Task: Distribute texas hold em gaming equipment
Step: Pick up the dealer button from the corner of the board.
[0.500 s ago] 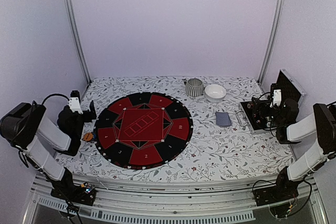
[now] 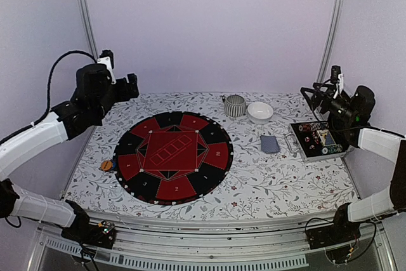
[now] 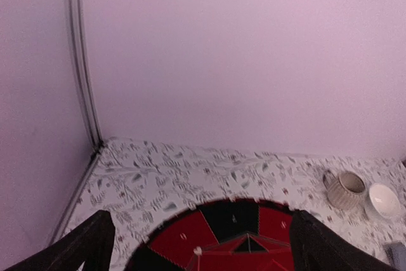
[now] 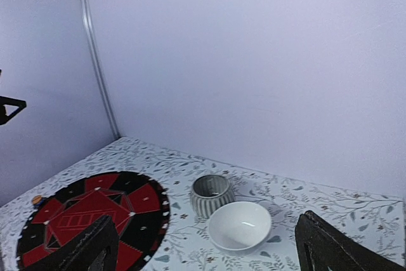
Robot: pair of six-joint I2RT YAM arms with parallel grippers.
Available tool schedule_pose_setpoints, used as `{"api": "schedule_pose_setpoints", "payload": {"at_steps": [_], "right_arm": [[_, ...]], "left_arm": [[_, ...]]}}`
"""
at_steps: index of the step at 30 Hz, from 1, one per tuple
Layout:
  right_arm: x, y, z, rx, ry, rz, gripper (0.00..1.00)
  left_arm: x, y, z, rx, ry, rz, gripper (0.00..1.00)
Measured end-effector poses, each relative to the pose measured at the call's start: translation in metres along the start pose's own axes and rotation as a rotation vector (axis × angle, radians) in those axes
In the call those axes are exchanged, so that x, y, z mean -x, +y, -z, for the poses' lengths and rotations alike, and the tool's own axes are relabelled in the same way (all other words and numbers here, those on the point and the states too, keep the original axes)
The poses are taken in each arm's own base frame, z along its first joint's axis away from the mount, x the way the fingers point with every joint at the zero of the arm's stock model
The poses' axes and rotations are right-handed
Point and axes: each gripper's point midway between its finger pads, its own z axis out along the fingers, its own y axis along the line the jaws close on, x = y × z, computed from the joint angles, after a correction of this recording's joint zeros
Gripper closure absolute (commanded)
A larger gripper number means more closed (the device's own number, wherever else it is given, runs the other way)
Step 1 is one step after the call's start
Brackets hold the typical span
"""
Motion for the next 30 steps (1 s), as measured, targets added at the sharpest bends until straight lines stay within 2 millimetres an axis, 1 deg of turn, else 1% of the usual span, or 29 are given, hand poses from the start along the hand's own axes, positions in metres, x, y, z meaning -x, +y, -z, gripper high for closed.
{"api": "schedule_pose_setpoints", "payload": {"at_steps": [1, 2, 3, 4, 5, 7, 9, 10, 12, 13, 15, 18, 20, 22, 23, 24, 27, 30], "right_arm": [[-0.001, 0.007, -0.002, 0.049, 0.015, -0.027, 0.01], [-0.003, 0.013, -0.004, 0.097, 0.036, -0.063, 0.01], [-0.005, 0.016, -0.005, 0.122, 0.052, -0.09, 0.01], [-0.008, 0.022, -0.005, 0.159, 0.071, -0.118, 0.01], [-0.01, 0.024, -0.005, 0.174, 0.084, -0.14, 0.01], [-0.015, 0.03, -0.004, 0.203, 0.112, -0.183, 0.01], [-0.02, 0.034, -0.003, 0.217, 0.133, -0.207, 0.01], [-0.022, 0.036, -0.004, 0.221, 0.144, -0.218, 0.01], [-0.023, 0.044, -0.004, 0.233, 0.157, -0.22, 0.01], [-0.023, 0.048, -0.004, 0.241, 0.161, -0.216, 0.01], [-0.022, 0.058, -0.004, 0.259, 0.166, -0.204, 0.01], [-0.022, 0.067, -0.004, 0.277, 0.174, -0.188, 0.01], [-0.023, 0.068, -0.004, 0.275, 0.179, -0.18, 0.01], [-0.025, 0.069, -0.003, 0.272, 0.186, -0.175, 0.01], [-0.025, 0.069, -0.003, 0.271, 0.187, -0.172, 0.01], [-0.026, 0.069, -0.003, 0.269, 0.189, -0.17, 0.01], [-0.027, 0.069, -0.003, 0.267, 0.193, -0.164, 0.01], [-0.028, 0.069, -0.003, 0.266, 0.195, -0.161, 0.01]], "left_arm": [[-0.006, -0.017, 0.012, -0.042, 0.069, 0.001, 0.02], [-0.015, -0.029, 0.023, -0.076, 0.14, 0.005, 0.02], [-0.027, -0.036, 0.032, -0.096, 0.206, 0.006, 0.02], [-0.049, -0.038, 0.044, -0.113, 0.314, 0.01, 0.02], [-0.067, -0.037, 0.053, -0.115, 0.39, 0.01, 0.02], [-0.116, -0.028, 0.077, -0.104, 0.602, -0.001, 0.02], [-0.163, -0.01, 0.105, -0.055, 0.804, -0.032, 0.02], [-0.182, 0.0, 0.12, -0.02, 0.891, -0.049, 0.02], [-0.207, 0.02, 0.143, 0.048, 1.014, -0.083, 0.02], [-0.216, 0.03, 0.153, 0.077, 1.063, -0.102, 0.02], [-0.228, 0.044, 0.162, 0.13, 1.119, -0.112, 0.02], [-0.254, 0.067, 0.166, 0.208, 1.207, -0.091, 0.02], [-0.277, 0.091, 0.167, 0.29, 1.27, -0.048, 0.02], [-0.292, 0.108, 0.171, 0.352, 1.318, -0.02, 0.02], [-0.296, 0.111, 0.172, 0.365, 1.334, -0.013, 0.02], [-0.298, 0.111, 0.172, 0.36, 1.34, -0.003, 0.02], [-0.304, 0.098, 0.166, 0.308, 1.349, 0.043, 0.02], [-0.318, 0.093, 0.169, 0.291, 1.391, 0.064, 0.02]]}}
